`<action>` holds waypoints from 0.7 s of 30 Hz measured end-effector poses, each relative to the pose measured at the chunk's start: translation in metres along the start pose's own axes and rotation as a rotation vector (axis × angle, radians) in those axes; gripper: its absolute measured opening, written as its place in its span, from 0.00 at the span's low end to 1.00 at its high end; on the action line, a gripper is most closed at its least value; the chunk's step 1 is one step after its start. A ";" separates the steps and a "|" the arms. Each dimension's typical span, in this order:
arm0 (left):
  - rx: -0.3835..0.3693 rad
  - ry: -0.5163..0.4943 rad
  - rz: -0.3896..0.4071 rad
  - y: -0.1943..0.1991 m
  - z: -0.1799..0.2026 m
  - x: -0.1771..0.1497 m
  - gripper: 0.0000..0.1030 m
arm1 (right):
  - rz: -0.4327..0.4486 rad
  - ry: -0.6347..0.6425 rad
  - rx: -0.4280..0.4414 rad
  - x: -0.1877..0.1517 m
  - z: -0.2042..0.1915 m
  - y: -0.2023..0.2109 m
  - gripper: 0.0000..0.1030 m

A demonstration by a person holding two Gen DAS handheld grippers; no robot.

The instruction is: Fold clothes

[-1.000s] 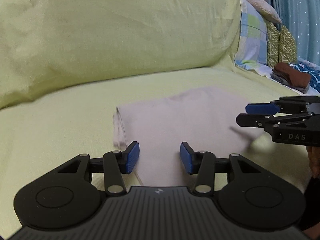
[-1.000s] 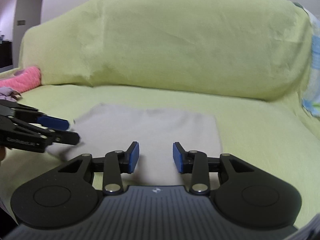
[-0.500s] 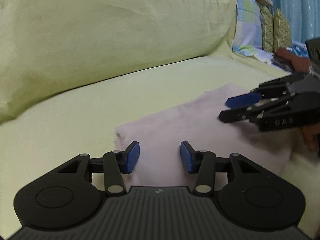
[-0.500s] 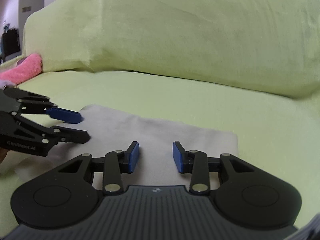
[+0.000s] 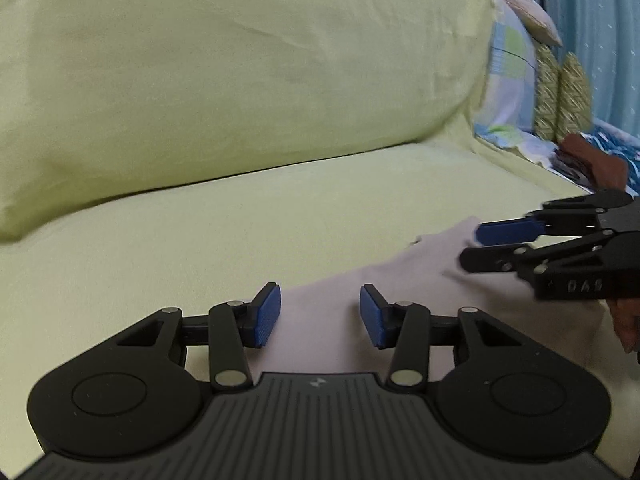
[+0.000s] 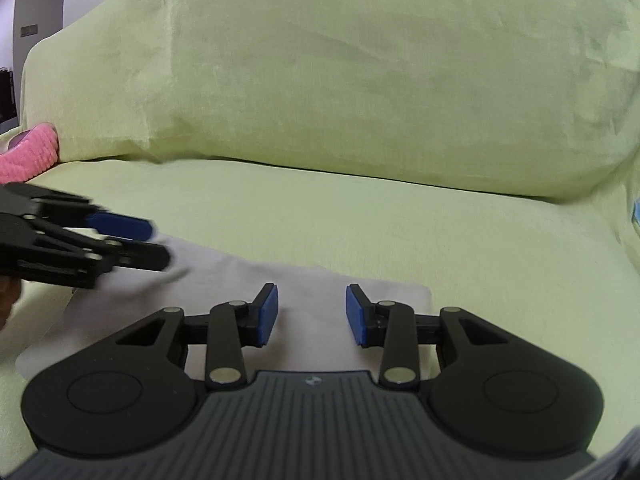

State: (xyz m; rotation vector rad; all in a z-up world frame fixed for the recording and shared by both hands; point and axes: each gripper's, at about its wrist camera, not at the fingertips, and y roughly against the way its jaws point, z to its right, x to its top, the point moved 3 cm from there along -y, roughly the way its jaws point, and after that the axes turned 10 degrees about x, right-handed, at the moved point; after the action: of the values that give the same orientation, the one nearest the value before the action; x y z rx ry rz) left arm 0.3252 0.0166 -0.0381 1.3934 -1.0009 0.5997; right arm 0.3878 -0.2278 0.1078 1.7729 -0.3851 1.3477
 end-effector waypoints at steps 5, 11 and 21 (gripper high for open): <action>0.050 -0.070 -0.052 -0.017 0.005 -0.009 0.50 | -0.064 0.085 0.055 0.006 0.004 -0.021 0.31; 0.096 -0.006 -0.068 -0.009 -0.020 -0.023 0.51 | -0.082 0.072 0.014 0.007 0.015 -0.020 0.31; 0.044 0.046 0.007 -0.001 -0.012 -0.006 0.48 | 0.004 0.025 -0.038 0.020 0.020 -0.003 0.31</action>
State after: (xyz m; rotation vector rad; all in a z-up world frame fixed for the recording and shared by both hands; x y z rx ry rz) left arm 0.3252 0.0292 -0.0427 1.4095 -0.9614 0.6594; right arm 0.4100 -0.2362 0.1231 1.7231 -0.3987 1.3559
